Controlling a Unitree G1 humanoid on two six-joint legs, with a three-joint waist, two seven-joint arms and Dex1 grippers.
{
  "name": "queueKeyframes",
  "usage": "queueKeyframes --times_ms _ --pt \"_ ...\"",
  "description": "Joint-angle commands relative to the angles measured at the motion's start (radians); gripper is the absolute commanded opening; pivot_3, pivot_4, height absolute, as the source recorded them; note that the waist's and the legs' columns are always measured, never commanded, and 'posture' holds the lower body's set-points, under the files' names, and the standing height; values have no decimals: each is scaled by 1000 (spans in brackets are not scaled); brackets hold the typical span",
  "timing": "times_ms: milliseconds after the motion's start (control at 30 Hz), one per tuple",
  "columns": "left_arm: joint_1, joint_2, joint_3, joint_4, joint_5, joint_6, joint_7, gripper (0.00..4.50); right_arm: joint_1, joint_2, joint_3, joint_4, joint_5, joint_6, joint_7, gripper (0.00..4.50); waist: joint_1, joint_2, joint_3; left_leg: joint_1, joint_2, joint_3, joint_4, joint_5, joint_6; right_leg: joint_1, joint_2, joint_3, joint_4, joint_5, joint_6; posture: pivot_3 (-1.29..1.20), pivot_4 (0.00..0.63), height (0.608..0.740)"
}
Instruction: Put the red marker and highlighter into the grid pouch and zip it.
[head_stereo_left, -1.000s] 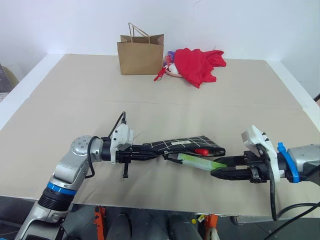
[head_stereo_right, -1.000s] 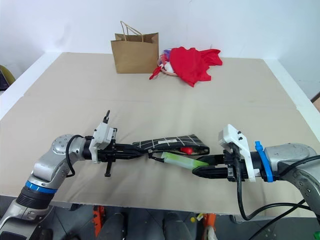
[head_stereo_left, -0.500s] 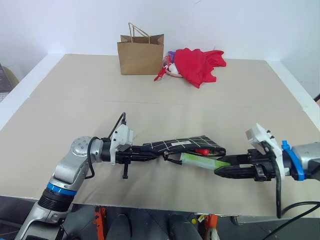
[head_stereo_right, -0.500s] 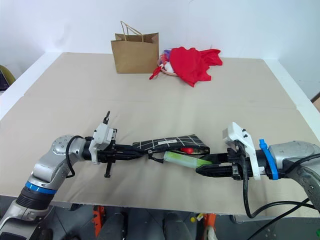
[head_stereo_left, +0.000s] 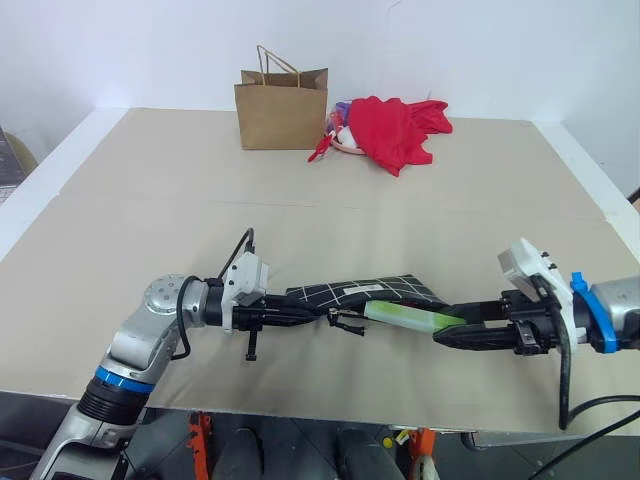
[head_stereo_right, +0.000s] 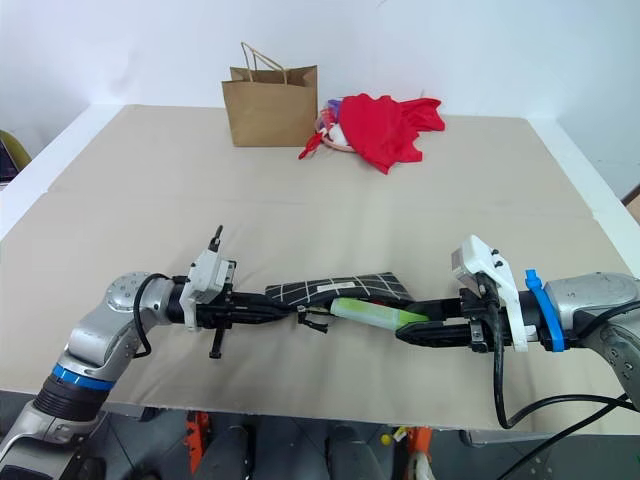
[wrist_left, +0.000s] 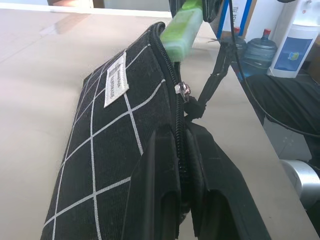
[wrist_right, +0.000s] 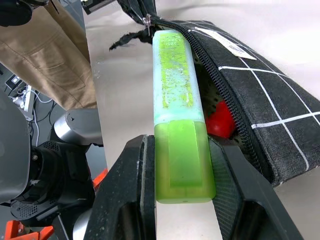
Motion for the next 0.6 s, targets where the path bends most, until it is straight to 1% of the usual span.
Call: queueKeyframes --times_ms 33,333,600 --pt "2 -1 6 -32 -6 -19 -1 0 -26 -8 2 4 -15 -10 -4 1066 0 0 0 0 0 0 0 0 0 0 0 0 0 0 0 0 150 740" --pt "2 -8 4 -36 -10 -16 2 0 -124 38 120 27 -72 -19 -37 1066 0 0 0 0 0 0 0 0 0 0 0 0 0 0 0 0 150 740" --pt "5 -7 8 -41 -11 -15 9 0 -200 84 181 42 -95 3 -63 1066 0 0 0 0 0 0 0 0 0 0 0 0 0 0 0 0 150 740"
